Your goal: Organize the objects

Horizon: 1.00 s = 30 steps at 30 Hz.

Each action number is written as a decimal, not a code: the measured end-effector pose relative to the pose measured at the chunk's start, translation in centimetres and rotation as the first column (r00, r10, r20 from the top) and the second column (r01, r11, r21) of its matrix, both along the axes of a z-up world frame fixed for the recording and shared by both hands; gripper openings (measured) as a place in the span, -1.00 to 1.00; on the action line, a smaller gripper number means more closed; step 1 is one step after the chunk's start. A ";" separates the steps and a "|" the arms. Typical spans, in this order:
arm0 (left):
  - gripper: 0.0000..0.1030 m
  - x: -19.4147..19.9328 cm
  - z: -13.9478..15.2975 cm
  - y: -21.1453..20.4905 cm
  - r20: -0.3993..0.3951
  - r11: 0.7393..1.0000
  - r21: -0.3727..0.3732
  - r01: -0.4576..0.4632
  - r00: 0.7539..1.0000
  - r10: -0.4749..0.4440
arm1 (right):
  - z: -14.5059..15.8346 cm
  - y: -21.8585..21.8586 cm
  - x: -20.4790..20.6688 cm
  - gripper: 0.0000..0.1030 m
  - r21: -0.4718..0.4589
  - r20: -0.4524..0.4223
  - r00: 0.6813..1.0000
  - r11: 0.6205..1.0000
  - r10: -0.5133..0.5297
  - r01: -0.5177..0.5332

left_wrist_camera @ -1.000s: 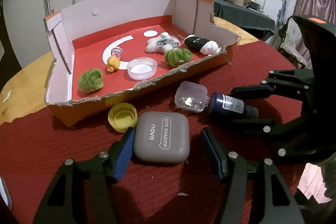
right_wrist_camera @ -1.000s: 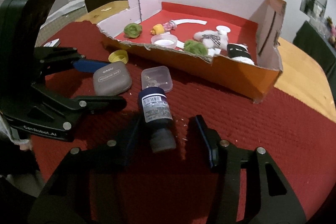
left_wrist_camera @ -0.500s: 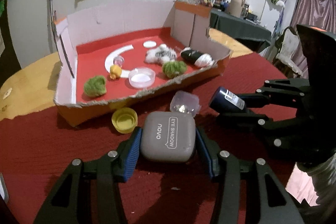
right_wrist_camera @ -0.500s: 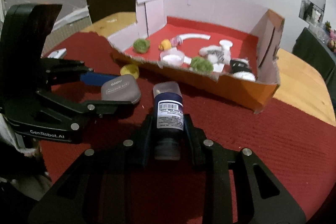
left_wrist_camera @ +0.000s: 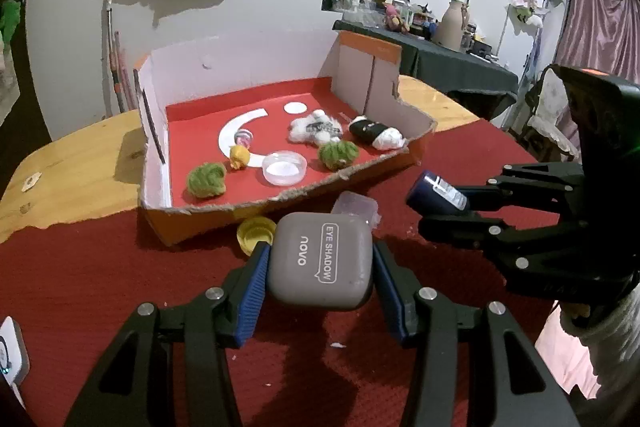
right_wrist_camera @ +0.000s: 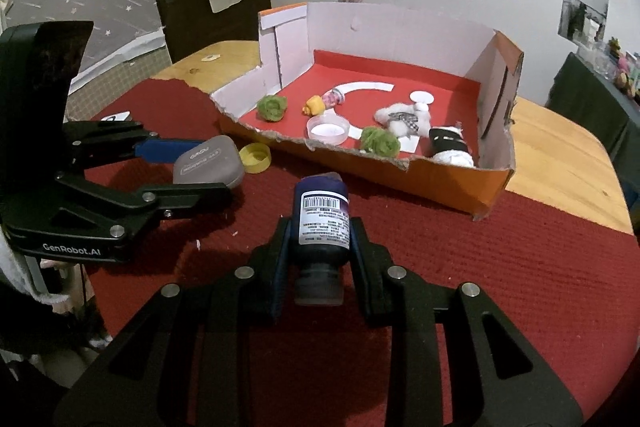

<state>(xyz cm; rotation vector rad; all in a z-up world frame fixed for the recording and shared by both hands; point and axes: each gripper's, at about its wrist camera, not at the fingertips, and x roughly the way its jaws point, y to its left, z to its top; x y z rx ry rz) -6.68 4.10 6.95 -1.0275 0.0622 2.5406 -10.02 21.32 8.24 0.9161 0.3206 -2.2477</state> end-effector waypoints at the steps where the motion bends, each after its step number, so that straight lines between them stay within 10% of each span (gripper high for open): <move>1: 0.02 -0.1 0.3 0.0 -0.005 1.000 -0.002 -0.004 1.000 0.004 | 0.3 0.0 -0.2 -0.49 -0.002 -0.004 1.000 1.000 -0.006 0.006; 15: 0.03 -10.2 5.9 1.2 -0.059 0.983 -0.155 -0.099 0.994 0.091 | 7.1 -3.8 -10.3 -0.49 0.139 -0.085 0.989 0.981 -0.122 0.133; 30: 0.03 -21.0 2.6 1.4 0.113 0.951 -0.249 -0.185 0.969 0.218 | 3.2 -7.8 -21.9 -0.49 0.365 0.014 0.968 0.902 -0.252 0.230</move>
